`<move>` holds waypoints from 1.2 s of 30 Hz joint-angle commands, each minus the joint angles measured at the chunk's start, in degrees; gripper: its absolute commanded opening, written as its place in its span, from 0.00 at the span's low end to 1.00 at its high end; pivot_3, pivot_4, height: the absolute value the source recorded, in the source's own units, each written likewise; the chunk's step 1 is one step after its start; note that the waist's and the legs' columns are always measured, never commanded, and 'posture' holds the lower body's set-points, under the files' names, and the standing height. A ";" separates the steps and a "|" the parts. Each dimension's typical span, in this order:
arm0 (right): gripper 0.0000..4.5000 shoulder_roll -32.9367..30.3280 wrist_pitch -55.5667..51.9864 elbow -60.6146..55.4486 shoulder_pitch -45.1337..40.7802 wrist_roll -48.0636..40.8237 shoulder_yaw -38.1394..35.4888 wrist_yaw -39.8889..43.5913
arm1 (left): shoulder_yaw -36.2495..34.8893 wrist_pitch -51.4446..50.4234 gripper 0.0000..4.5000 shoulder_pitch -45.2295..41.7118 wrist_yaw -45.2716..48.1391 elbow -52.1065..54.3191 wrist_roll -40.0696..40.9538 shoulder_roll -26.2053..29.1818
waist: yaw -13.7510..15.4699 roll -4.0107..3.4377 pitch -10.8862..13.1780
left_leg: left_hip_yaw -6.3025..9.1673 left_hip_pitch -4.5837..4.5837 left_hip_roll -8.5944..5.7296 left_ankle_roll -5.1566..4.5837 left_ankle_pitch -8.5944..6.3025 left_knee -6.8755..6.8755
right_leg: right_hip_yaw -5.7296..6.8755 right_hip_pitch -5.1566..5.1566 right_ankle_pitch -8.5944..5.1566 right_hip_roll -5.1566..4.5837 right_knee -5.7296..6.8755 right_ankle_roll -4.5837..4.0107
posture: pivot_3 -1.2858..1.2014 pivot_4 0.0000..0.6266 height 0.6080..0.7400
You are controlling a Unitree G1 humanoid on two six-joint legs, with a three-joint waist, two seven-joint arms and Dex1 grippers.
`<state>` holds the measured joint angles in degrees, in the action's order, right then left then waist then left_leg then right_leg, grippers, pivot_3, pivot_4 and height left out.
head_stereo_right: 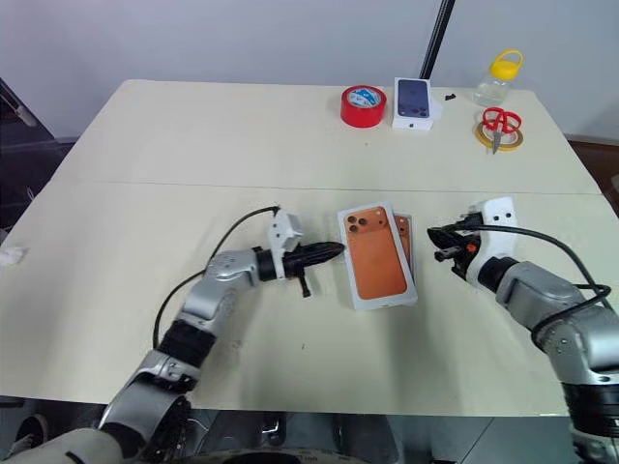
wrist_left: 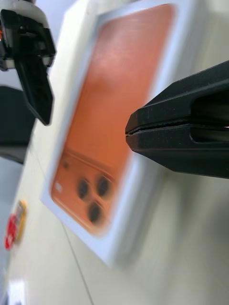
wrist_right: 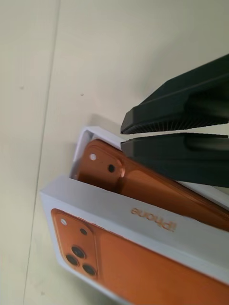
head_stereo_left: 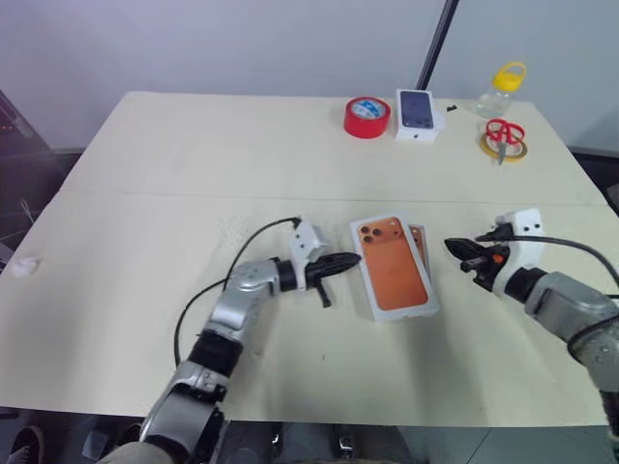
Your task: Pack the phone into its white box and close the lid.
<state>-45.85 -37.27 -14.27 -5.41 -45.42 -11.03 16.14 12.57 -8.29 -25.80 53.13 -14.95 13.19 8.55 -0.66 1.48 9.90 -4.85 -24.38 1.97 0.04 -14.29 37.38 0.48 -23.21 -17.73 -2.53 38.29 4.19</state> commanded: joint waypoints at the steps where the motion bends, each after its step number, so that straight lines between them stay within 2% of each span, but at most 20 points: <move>1: 0.02 1.47 1.62 -1.51 -0.47 3.35 -1.63 0.65 | 0.45 -1.72 0.00 1.87 -0.51 3.59 0.51 0.23 | 0.32 -0.02 -0.01 | 0.00 0.00 0.00 0.00 0.00 0.00 | 0.00 0.00 0.00 -0.02 0.00 0.00 | 0.52 0.24 1.00; 8: 0.02 2.47 0.74 -6.44 1.96 7.02 0.14 4.81 | 0.91 1.52 0.00 -0.56 -5.12 -4.47 -1.09 -6.77 | 1.49 -0.05 -0.03 | 0.01 -0.01 -0.05 -0.12 -0.07 0.36 | 0.02 0.19 0.08 -0.11 -0.01 0.12 | 0.52 0.24 1.00; 15: 0.02 4.99 -1.67 -9.20 3.41 6.87 -1.62 5.07 | 2.37 5.35 0.00 -4.61 -5.81 -13.86 -3.69 -11.03 | 1.44 -0.08 -0.04 | 0.02 0.02 -0.05 -0.35 -0.20 0.71 | 0.02 0.44 0.21 -0.14 -0.09 0.22 | 0.52 0.24 1.00; 23: 0.02 6.41 -2.16 -8.85 3.21 9.15 -2.78 5.30 | 0.50 7.07 0.00 -10.98 -6.76 -19.81 -3.54 -15.23 | 1.51 -0.11 -0.06 | 0.02 0.01 -0.11 -0.70 0.01 0.77 | 0.02 0.50 0.42 -0.22 -0.21 0.04 | 0.52 0.24 1.00; 36: 0.02 8.35 -3.20 -6.65 2.45 13.97 -2.97 5.60 | -0.22 10.10 0.00 -13.23 -6.94 -23.63 -5.46 -17.84 | 1.38 -0.11 -0.06 | -0.04 -0.06 -0.12 -0.75 0.04 0.67 | 0.02 0.37 0.50 -0.24 -0.22 0.16 | 0.52 0.24 1.00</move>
<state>-38.43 -40.67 -19.84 -2.42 -31.13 -15.34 20.60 11.00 0.35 -37.21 45.69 -39.60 7.84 -6.84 0.72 1.37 9.84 -4.89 -24.44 1.84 -0.70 -14.25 38.05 0.50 -22.84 -17.23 -2.78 38.07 4.35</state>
